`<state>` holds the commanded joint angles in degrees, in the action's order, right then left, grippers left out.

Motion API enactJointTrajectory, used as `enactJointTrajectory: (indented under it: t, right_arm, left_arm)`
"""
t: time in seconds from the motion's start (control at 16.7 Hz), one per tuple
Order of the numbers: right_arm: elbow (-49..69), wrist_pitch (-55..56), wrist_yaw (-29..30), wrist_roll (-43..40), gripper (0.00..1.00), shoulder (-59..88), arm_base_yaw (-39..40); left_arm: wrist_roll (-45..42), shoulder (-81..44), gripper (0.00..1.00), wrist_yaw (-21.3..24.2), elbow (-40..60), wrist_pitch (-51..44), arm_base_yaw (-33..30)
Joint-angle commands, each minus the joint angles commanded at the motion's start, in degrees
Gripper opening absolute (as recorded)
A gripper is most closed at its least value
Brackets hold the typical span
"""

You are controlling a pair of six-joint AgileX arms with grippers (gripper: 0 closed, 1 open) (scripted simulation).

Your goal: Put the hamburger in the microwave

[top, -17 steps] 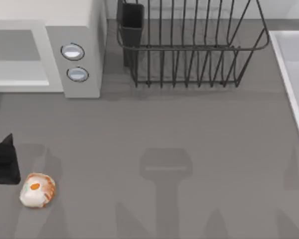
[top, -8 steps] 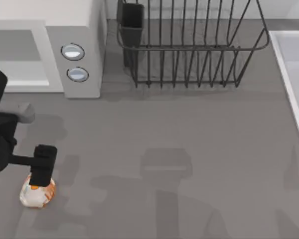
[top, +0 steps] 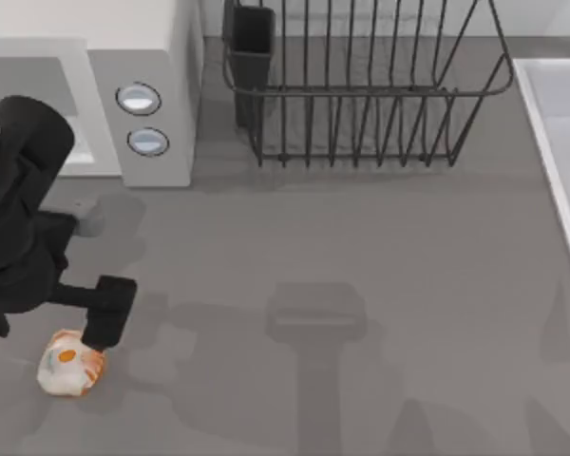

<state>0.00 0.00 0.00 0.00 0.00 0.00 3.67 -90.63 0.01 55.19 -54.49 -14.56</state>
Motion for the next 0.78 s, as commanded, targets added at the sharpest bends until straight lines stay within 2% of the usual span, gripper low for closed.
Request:
enactJointTrajectory:
  t: [0.42,0.78]
  right_arm:
    - [0.00,0.00,0.00,0.00,1.00,0.00,0.00]
    - [0.00,0.00,0.00,0.00,1.00,0.00,0.00]
  left_arm:
    - [-0.15,-1.10,1.00,0.00,-1.45,2.35,0.19]
    - [-0.27,-8.30,1.00,0.01,-8.22,16.98,0.14]
